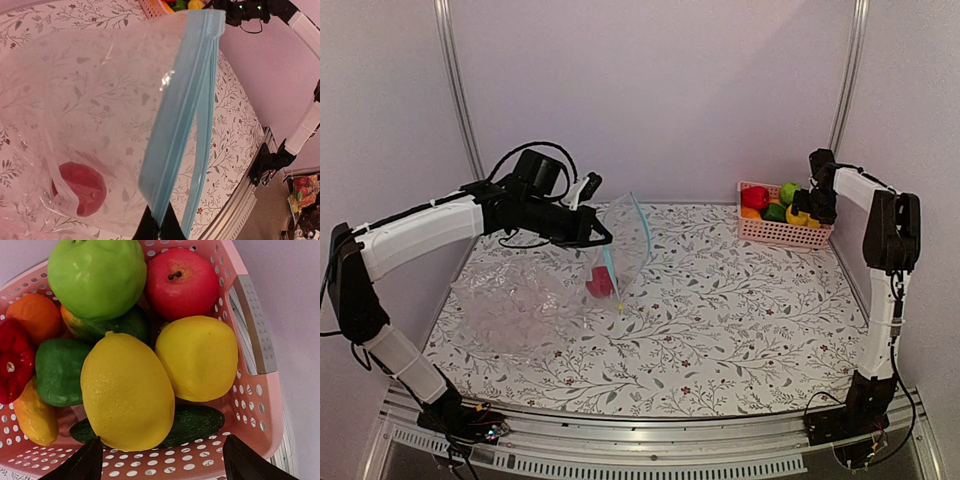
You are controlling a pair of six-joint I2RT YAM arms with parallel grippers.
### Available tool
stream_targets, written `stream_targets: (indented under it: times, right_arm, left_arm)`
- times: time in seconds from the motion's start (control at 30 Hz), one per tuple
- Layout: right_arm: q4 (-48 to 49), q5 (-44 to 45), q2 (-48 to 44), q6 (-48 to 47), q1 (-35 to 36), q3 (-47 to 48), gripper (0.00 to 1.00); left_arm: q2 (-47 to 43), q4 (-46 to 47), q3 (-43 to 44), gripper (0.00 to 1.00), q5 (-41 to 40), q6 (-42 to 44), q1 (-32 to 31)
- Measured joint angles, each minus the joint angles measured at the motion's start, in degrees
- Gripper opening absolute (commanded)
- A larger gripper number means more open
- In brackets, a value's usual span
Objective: Place the food in the zip-top bag and seal the zipper
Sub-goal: Pick up the fake fruit from the bin.
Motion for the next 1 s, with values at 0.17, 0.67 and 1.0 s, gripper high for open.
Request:
stream_targets:
  times: [0.17,0.67,1.0]
  right_arm:
    - [-0.02,-2.19,1.64,0.04,0.07,1.68,0.80]
    - [0.31,-5.99,7.02,0.85,0.07,6.12,0.73]
    - [0.33,-5.88,8.35,1.16,0.09,7.56,0.63]
  left_arm:
    - [0.22,-0.02,0.00,0.00,0.00,-0.02,0.00]
    - [0.24,-0.02,0.00,0.00,-0.02,-0.02,0.02]
    - [1.14,-0.04,0.00,0.00,-0.02,0.00,0.02]
